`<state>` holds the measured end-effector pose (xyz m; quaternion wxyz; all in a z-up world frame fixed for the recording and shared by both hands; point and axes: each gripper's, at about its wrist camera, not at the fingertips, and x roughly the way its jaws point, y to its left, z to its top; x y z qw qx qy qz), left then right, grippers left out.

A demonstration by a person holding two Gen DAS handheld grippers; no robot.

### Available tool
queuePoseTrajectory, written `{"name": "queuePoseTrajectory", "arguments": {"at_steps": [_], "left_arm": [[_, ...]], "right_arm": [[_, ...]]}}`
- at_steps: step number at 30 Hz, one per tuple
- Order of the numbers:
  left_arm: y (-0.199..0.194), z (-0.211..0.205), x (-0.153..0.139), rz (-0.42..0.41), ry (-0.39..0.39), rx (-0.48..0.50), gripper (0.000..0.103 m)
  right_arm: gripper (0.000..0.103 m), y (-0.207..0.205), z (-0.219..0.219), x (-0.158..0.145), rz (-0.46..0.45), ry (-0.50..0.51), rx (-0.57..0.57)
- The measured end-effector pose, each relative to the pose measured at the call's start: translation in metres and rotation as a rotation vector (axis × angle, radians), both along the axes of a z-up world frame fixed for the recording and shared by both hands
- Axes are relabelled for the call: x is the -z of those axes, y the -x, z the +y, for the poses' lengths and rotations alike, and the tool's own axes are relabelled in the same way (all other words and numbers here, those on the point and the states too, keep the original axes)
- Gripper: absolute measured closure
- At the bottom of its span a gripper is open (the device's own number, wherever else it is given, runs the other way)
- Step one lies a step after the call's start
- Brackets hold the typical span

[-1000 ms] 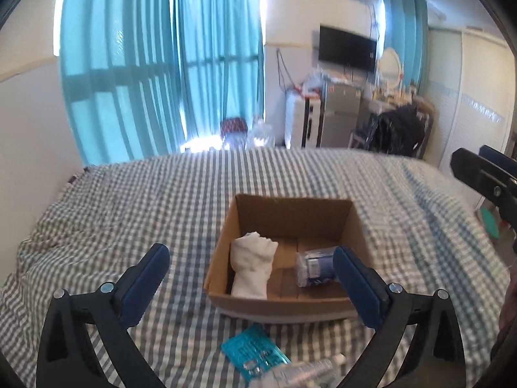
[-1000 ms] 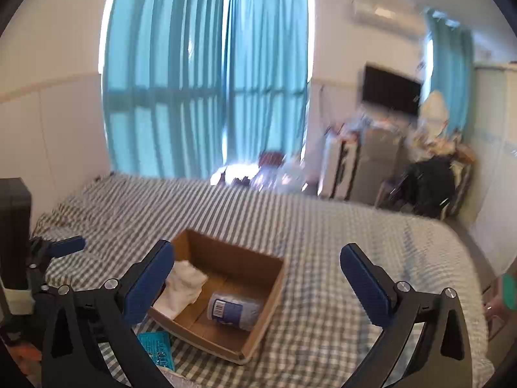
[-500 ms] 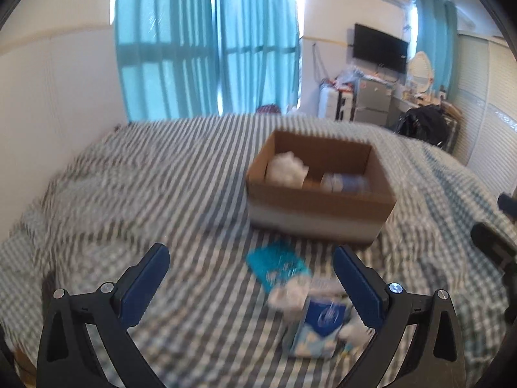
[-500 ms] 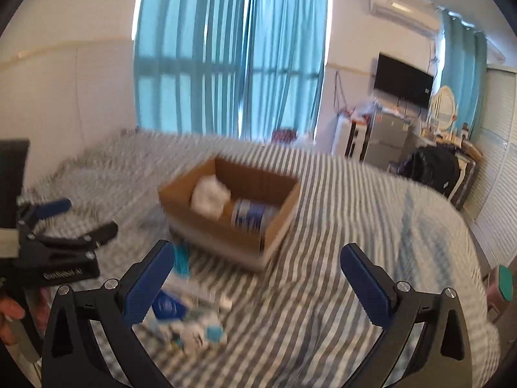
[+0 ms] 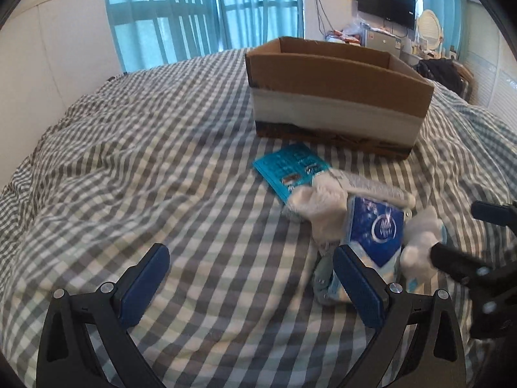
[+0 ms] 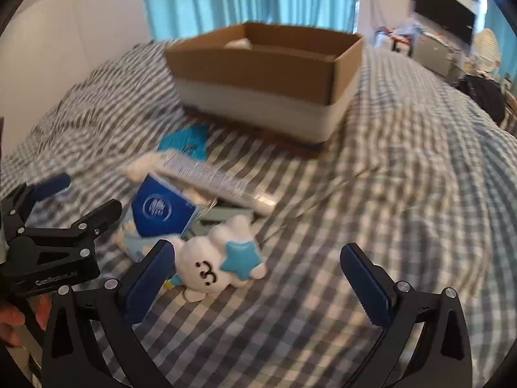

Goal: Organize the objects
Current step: 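Grasp the blue tissue pack with the left tool while the right grasps the plush toy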

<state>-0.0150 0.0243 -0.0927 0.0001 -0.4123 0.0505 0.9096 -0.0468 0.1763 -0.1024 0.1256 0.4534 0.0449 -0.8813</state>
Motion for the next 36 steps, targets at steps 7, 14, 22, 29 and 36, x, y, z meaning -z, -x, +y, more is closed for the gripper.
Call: {"name": "queuePoseTrajectory", "arguments": {"at_steps": [7, 14, 22, 29, 36], "left_arm": [[0.000, -0.006, 0.012, -0.054, 0.002, -0.021, 0.000], [-0.004, -0.001, 0.006, -0.065, -0.033, -0.009, 0.000], [-0.006, 0.022, -0.019, -0.058, -0.151, 0.076, 0.000], [-0.006, 0.073, -0.006, -0.088, -0.115, 0.198, 0.000], [-0.010, 0.113, 0.021, -0.132, -0.048, 0.377, 0.041]], "right_arm": [[0.010, 0.010, -0.025, 0.021, -0.062, -0.056, -0.071], [0.034, 0.005, -0.013, 0.019, -0.030, -0.042, -0.060], [0.034, -0.003, 0.025, -0.010, 0.059, -0.069, 0.093], [0.034, -0.004, 0.048, -0.019, 0.066, -0.038, 0.164], [0.034, -0.002, 0.059, -0.019, 0.064, -0.012, 0.201]]}}
